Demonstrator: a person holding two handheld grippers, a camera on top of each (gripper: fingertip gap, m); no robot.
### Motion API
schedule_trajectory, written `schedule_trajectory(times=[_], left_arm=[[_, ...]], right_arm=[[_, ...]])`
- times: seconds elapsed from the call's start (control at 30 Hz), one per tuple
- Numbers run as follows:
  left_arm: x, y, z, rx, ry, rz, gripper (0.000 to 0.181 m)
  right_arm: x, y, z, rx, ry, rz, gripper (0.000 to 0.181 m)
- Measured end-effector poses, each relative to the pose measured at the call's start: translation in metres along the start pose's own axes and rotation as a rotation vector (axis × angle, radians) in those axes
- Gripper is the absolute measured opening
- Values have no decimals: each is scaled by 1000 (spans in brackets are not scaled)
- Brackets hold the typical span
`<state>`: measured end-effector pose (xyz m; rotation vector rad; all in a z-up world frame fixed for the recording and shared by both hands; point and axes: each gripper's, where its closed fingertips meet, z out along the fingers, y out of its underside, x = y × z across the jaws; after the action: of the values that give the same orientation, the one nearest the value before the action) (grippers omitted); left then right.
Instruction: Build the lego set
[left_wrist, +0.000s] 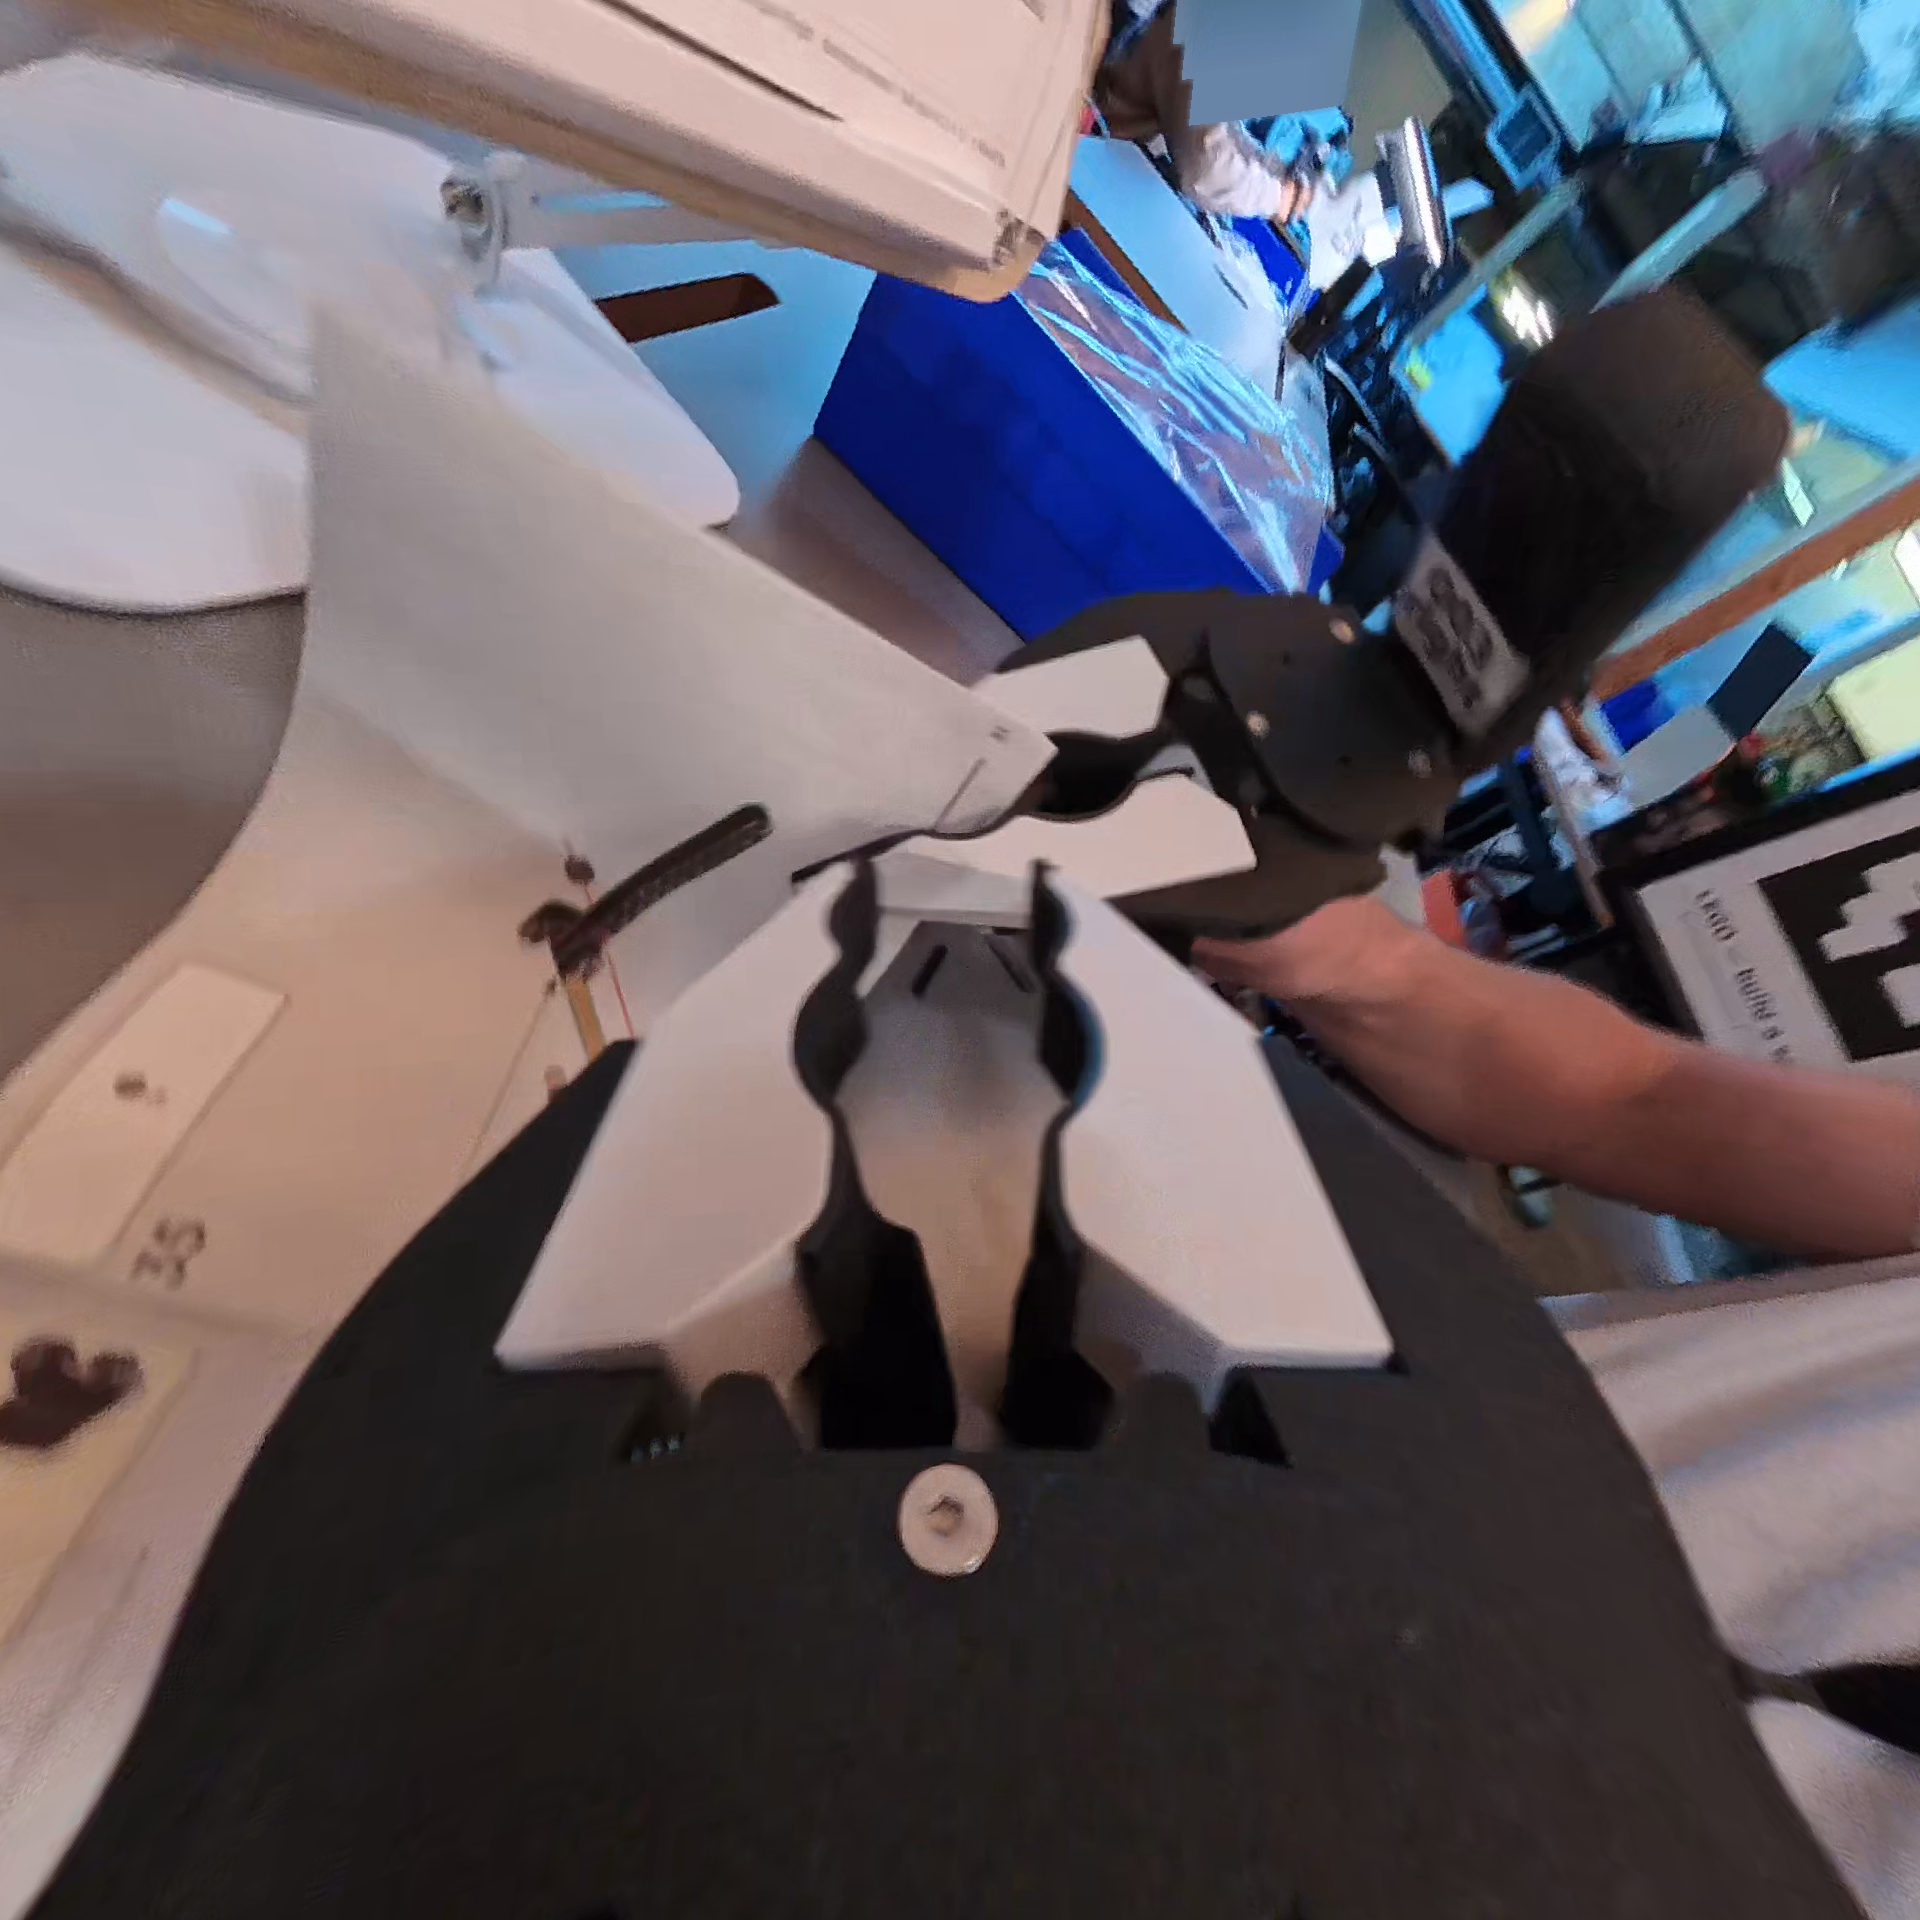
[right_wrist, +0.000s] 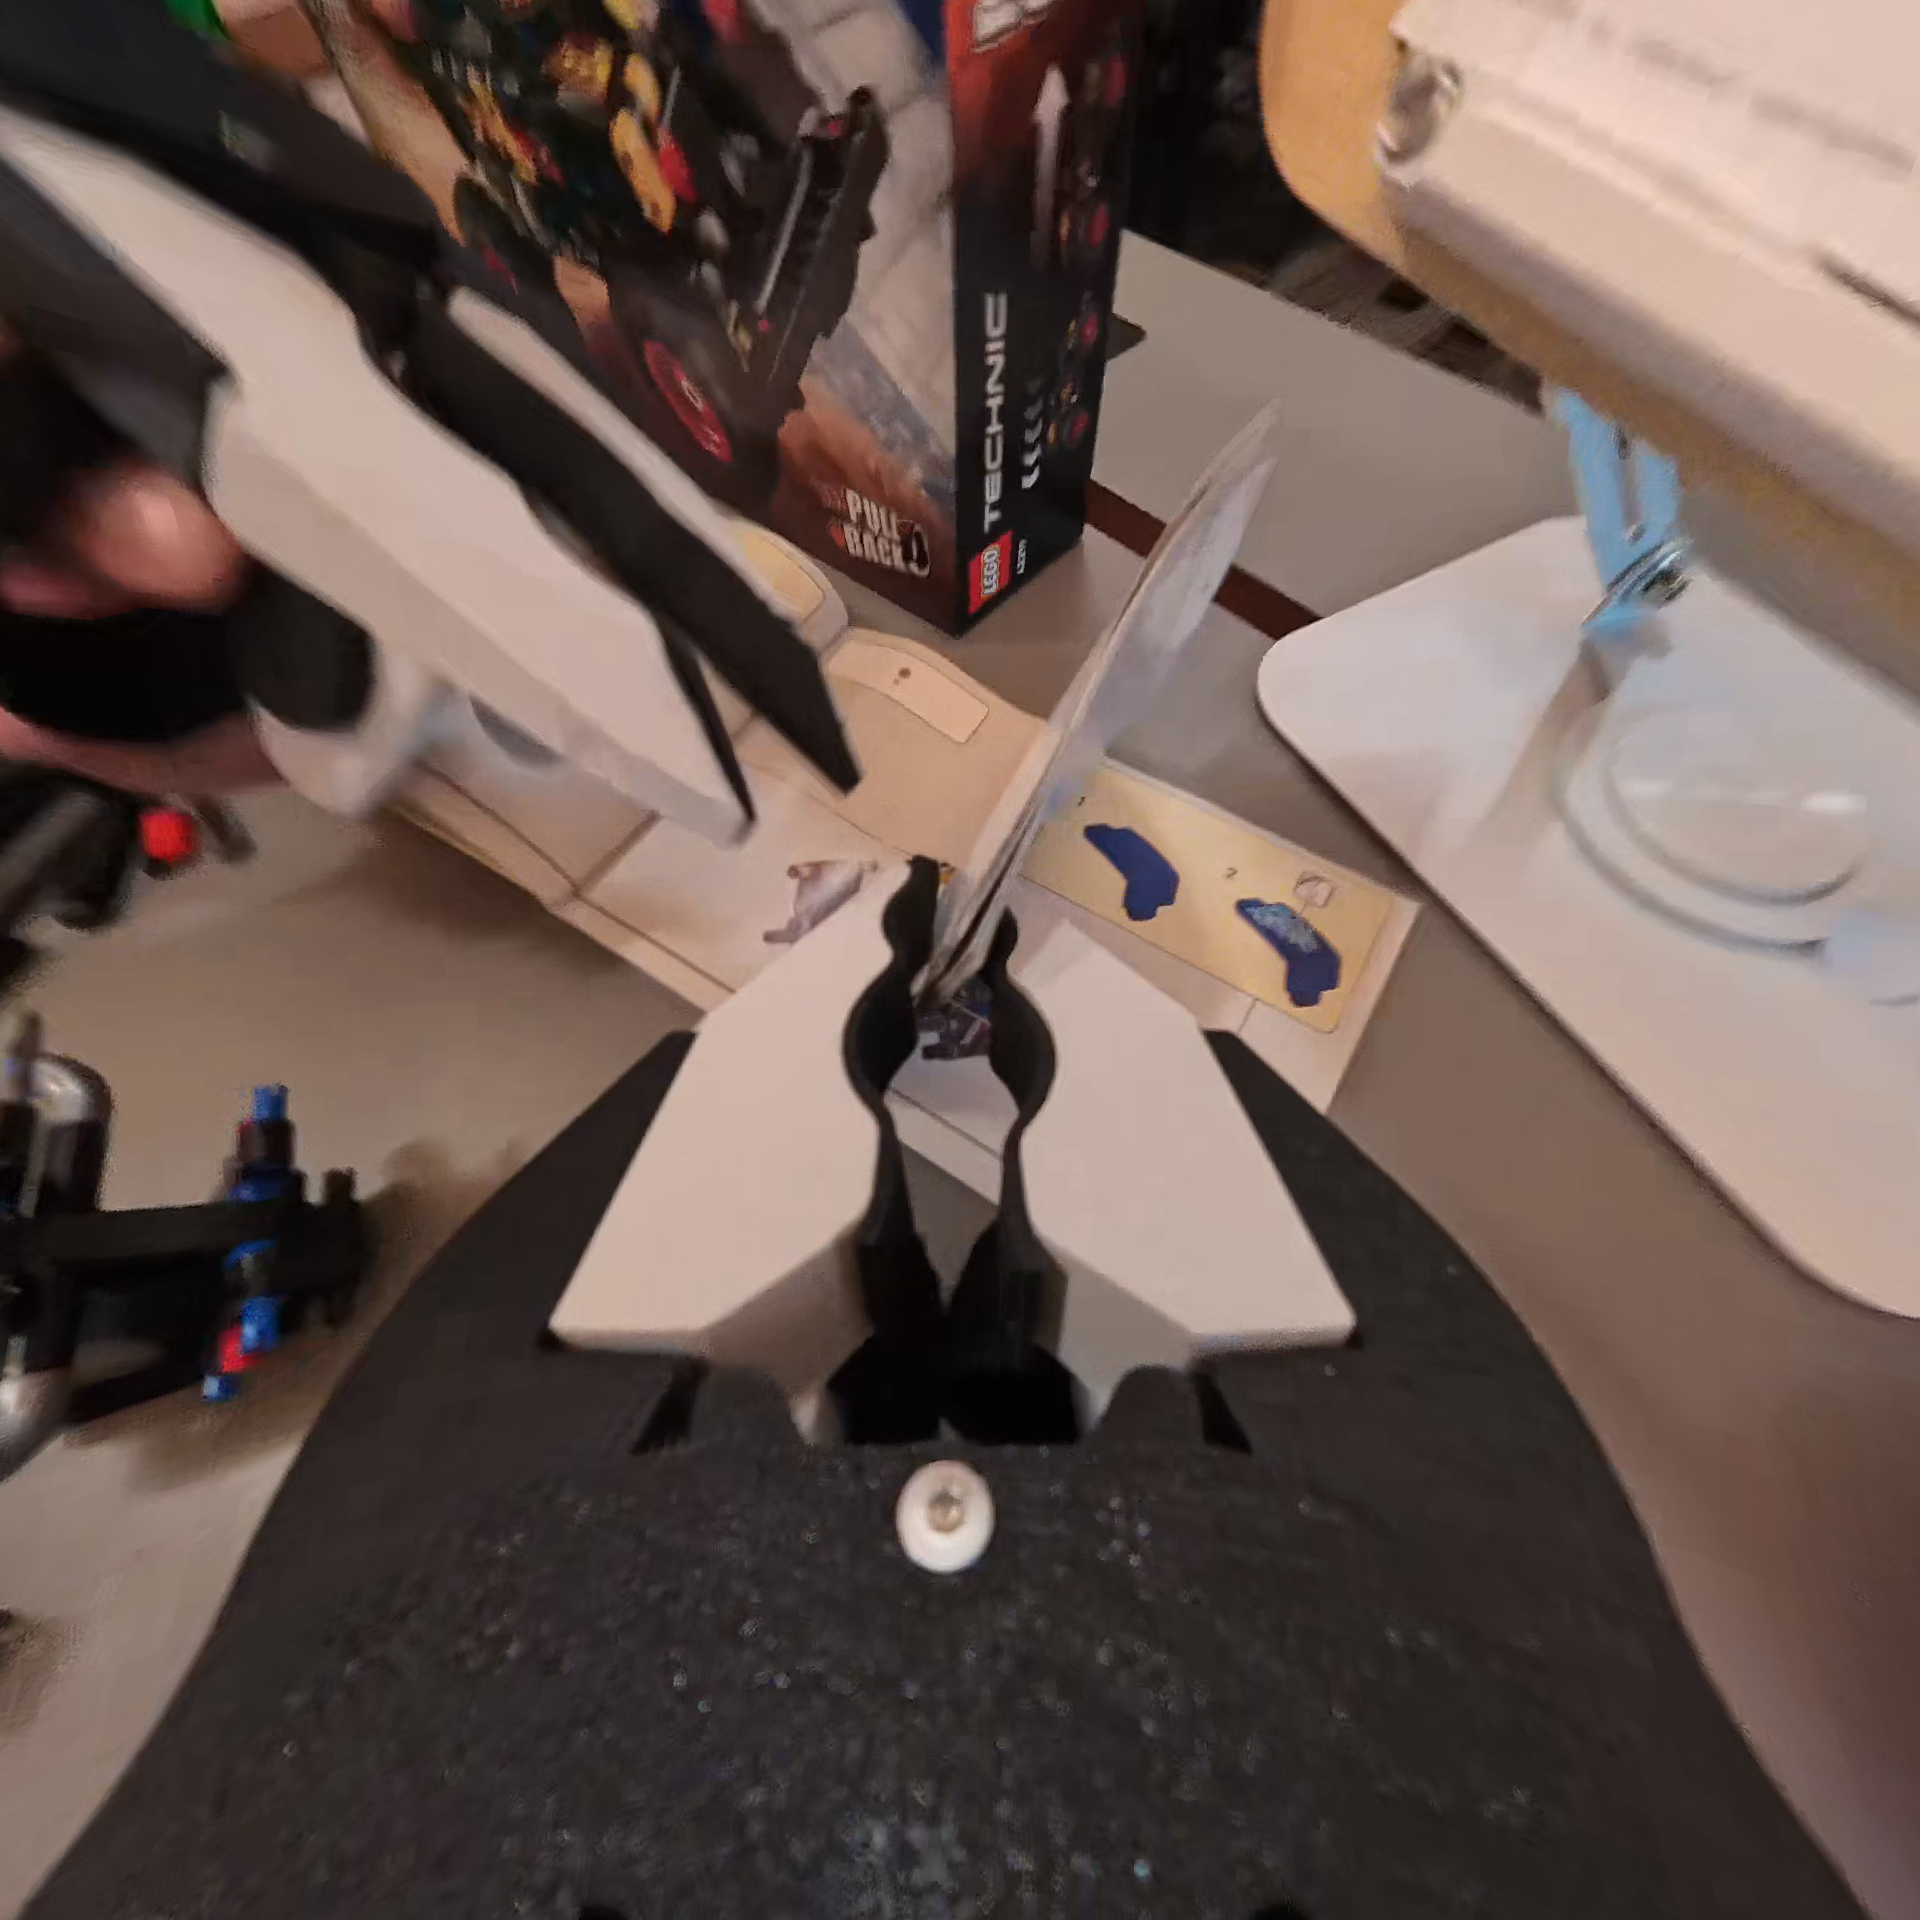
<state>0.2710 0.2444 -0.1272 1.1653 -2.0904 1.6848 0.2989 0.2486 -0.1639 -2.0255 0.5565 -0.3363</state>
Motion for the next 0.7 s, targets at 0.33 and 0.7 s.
schedule_trajectory(times=[0.33,0.7], left_arm=[[-19,-8,-38,124,2,-342,48],[-11,-7,-11,52,131,-211,0]], right_arm=[[-35,-1,1,-154,303,-634,2],[-31,-5,-39,-38,-209,117,90]])
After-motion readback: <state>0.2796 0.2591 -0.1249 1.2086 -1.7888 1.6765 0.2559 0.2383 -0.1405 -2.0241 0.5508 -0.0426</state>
